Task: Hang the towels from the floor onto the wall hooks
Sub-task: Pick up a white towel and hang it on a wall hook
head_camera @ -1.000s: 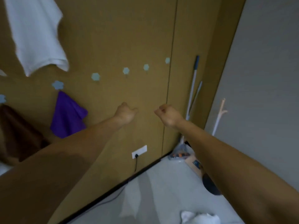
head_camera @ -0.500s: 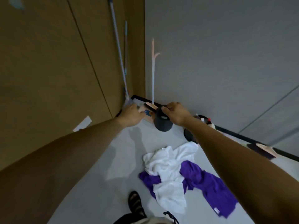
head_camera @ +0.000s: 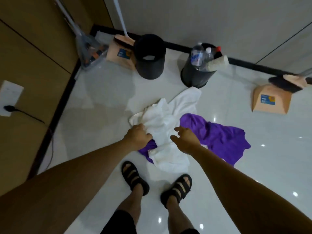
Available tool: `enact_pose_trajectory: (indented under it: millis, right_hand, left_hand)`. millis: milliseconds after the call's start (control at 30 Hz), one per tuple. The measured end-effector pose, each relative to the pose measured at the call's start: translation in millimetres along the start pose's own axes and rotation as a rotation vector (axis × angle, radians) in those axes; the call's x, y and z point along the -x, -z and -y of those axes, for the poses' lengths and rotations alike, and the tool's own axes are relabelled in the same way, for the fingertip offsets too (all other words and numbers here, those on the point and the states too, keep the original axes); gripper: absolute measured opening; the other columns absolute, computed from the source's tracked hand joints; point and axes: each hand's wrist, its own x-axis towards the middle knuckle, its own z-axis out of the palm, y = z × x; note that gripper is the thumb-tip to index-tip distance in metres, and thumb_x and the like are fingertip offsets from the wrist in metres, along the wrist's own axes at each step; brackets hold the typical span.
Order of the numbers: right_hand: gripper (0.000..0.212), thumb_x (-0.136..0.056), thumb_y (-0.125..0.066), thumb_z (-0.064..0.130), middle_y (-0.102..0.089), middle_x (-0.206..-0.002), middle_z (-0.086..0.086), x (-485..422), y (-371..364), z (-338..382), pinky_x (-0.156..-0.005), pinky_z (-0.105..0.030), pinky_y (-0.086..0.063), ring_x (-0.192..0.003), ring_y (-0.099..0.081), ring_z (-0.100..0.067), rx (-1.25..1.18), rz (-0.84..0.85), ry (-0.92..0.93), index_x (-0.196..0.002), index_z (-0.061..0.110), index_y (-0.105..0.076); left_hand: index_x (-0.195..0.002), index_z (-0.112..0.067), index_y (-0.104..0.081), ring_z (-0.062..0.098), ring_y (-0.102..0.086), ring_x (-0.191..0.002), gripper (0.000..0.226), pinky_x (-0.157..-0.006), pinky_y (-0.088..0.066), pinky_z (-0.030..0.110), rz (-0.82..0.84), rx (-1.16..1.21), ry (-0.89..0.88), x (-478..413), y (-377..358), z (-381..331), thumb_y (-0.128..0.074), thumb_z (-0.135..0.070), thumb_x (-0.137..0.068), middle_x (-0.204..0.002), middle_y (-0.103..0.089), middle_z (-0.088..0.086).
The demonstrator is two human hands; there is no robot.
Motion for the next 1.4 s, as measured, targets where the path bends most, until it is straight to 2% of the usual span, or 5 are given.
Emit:
enact_pose_trajectory:
  millis: [300,733,1033,1200,1400]
  right_hand:
    - [0.049,-0.094,-0.055,0.034,-0.046,-0.138,-0.008,-172,-159,-173,-0.101,-0.036,-0.042,-0.121,-0.051,-0.022,0.054,0.103,-0.118,-0.14,0.02,-0.043]
    - [0.018,-0.094,-0.054,0.026,-0.061,-0.1,-0.004,-263,-242,-190,-0.067,-0.035,-0.049,-0.096,-0.054,-0.025,0.437,-0.115,0.221,-0.104,0.016,-0.066]
    - [0.016,-0.095,-0.048,0.035,-0.06,-0.076,0.002,-141,-120,-79,-0.062,-0.032,-0.043,-0.073,-0.059,-0.022,0.016,0.063,0.26,-0.092,0.019,-0.051]
    - [0.015,-0.086,-0.064,0.032,-0.06,-0.068,0.013,-48,22,34,-0.063,-0.025,-0.045,-0.067,-0.057,-0.004,-0.239,0.114,0.358,-0.075,0.024,-0.058]
    - [0.029,-0.071,-0.082,0.037,-0.057,-0.073,0.013,66,169,144,-0.061,-0.02,-0.042,-0.064,-0.053,0.001,0.05,0.067,0.507,-0.078,0.028,-0.055]
  left_hand:
    - [-0.124,-0.002,-0.05,0.03,-0.052,-0.113,0.045,-0.091,-0.043,0.038,0.113,0.061,0.029,-187,-199,62,-0.049,-0.031,-0.089,-0.124,-0.054,0.014]
    - [-0.135,-0.009,-0.043,0.022,-0.048,-0.119,0.047,-0.085,-0.037,0.028,0.045,0.104,0.038,-242,-255,128,-0.051,-0.027,-0.093,-0.135,-0.048,0.007]
    - [-0.137,-0.025,-0.041,0.013,-0.048,-0.122,0.065,-0.096,-0.041,0.025,0.082,0.096,-0.264,-142,-154,60,-0.071,-0.034,-0.08,-0.133,-0.05,-0.006]
    - [-0.109,-0.017,-0.06,0.012,-0.061,-0.095,0.036,-0.074,-0.044,0.015,0.072,0.176,-0.43,-61,-28,-6,-0.07,-0.037,-0.081,-0.104,-0.066,-0.002]
    - [-0.095,-0.018,-0.063,0.017,-0.062,-0.084,0.031,-0.071,-0.049,0.031,0.029,-0.113,-0.456,40,119,-43,-0.069,-0.043,-0.079,-0.092,-0.066,-0.002]
